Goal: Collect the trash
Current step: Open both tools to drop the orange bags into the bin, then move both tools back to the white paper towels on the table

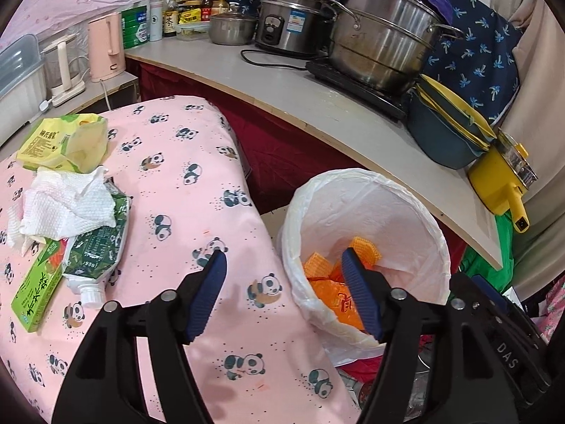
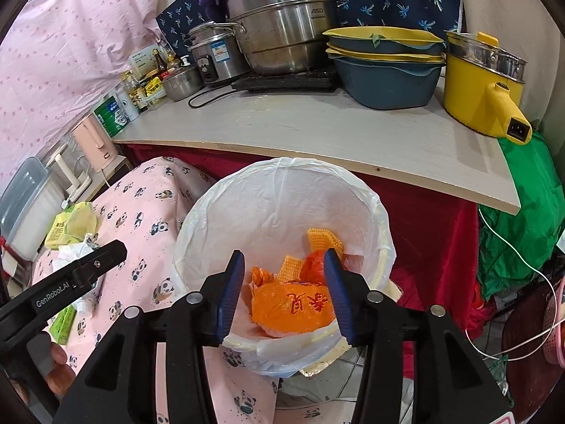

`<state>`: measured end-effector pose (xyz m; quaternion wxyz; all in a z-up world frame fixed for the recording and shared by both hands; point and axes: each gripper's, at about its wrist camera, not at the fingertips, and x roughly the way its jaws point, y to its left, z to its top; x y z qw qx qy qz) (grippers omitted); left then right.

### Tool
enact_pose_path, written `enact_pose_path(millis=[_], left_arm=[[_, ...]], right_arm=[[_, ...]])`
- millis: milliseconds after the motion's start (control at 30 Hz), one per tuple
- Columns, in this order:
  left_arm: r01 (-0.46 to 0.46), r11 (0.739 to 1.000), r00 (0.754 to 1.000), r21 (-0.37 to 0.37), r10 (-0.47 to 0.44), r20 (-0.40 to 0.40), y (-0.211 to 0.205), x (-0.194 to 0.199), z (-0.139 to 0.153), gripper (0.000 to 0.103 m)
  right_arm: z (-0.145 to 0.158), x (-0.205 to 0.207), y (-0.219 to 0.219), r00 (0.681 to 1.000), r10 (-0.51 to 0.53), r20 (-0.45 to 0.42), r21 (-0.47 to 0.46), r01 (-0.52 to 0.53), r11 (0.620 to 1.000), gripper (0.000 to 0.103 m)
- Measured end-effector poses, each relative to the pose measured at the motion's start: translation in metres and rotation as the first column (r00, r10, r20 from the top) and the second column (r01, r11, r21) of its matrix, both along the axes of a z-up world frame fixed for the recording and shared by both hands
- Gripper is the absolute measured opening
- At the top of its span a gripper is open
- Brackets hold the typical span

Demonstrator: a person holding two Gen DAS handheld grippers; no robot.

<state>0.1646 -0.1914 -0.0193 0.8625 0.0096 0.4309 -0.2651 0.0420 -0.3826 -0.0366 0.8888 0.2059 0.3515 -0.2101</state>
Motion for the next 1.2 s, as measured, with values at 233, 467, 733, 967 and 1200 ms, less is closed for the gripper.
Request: enact_pose_path(millis=[233,467,733,967,1200], left_arm=[[-0.038,0.999,0.999,0.014,0.038,0.014,0.025,0.001,0.002,0.065],[-0.106,0.994,0.994,0.029,0.105,0.034,0.063,0.006,0.006,0.071],[-0.198,0.98,0.98,0.035,0.197,0.022,0.121,0.018,0.003,0.075],[-0.276,0.959,0.961,0.057,0.276,0.016,0.174,0.029,-0.005,0.076],[-0.363,0.93,0.931,0.063,0.364,-0.009,0.229,0.044,-0.016,0.076]], right_arm=[[0.014,0.008,0.026,0.999,0.05,0.02,-0.018,-0.049,0.999,0.052],[0.021,0.023,0.059,0.993,0.118,0.024,-0.024,-0.118,0.993,0.053],[0.026,0.044,0.105,0.979,0.204,0.023,-0.025,-0.203,0.979,0.053],[0.023,0.066,0.154,0.956,0.294,0.006,-0.028,-0.294,0.955,0.053],[0.018,0.092,0.207,0.924,0.383,-0.017,-0.034,-0.384,0.923,0.053]])
